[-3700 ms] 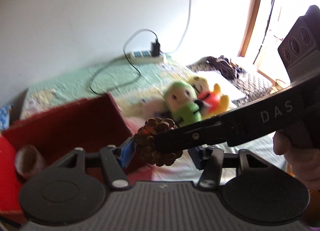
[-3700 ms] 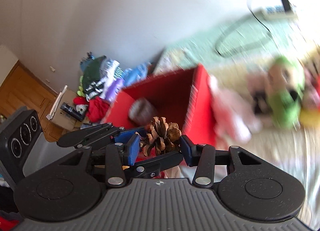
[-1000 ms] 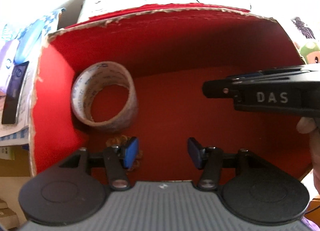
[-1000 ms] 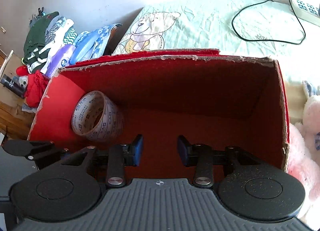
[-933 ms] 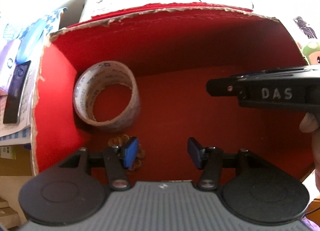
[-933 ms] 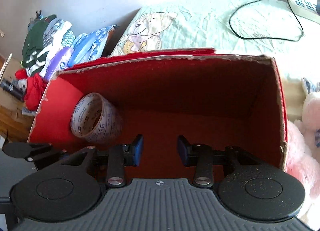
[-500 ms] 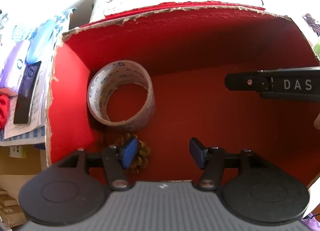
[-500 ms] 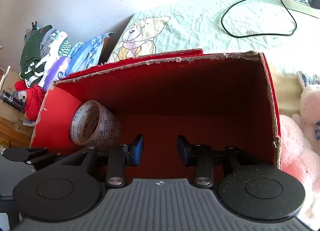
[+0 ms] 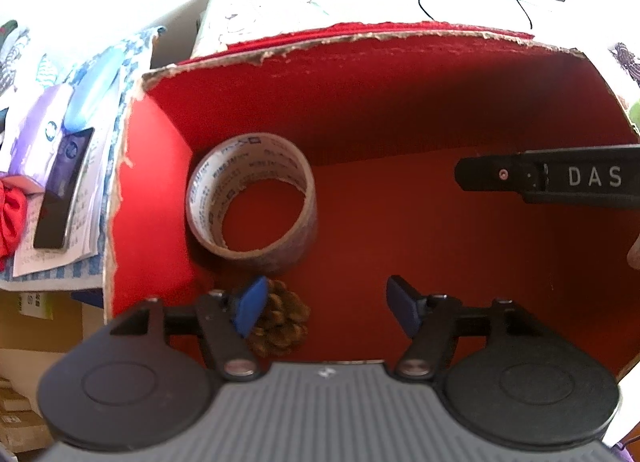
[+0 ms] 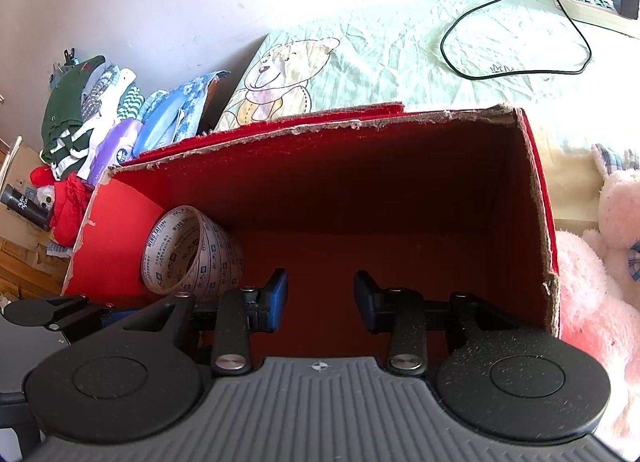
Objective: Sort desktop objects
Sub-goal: 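Withdraw the right gripper up and out of the red box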
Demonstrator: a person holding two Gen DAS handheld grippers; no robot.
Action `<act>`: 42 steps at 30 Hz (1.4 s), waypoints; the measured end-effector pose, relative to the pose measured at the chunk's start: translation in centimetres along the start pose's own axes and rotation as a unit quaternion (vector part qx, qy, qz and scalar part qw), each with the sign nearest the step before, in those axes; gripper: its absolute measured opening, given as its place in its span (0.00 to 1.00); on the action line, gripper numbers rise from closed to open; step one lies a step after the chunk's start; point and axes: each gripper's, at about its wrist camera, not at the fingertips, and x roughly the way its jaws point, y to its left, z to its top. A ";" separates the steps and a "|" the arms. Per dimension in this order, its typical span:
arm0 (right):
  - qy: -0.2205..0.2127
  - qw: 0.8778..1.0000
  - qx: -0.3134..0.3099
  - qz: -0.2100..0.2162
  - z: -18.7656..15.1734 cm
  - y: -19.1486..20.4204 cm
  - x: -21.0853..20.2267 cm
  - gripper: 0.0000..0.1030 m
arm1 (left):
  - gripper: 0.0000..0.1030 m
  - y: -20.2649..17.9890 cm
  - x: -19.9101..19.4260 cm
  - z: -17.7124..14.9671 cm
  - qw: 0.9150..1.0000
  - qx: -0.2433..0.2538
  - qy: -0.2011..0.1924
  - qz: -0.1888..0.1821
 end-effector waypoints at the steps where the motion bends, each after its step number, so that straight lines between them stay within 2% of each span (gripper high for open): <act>1: -0.001 1.000 0.000 0.001 0.0 0.0 0.0 0.39 | 0.67 0.0 0.0 0.0 1.000 0.002 -0.002 0.002; 20: -0.010 1.000 -0.003 0.001 -0.1 0.1 -0.2 0.39 | 0.71 -0.3 -0.2 0.0 1.000 -0.001 -0.019 0.012; 42: -0.028 1.000 -0.007 0.006 -0.2 0.1 -0.6 0.39 | 0.71 -1.0 -0.4 0.1 0.999 0.018 -0.018 0.036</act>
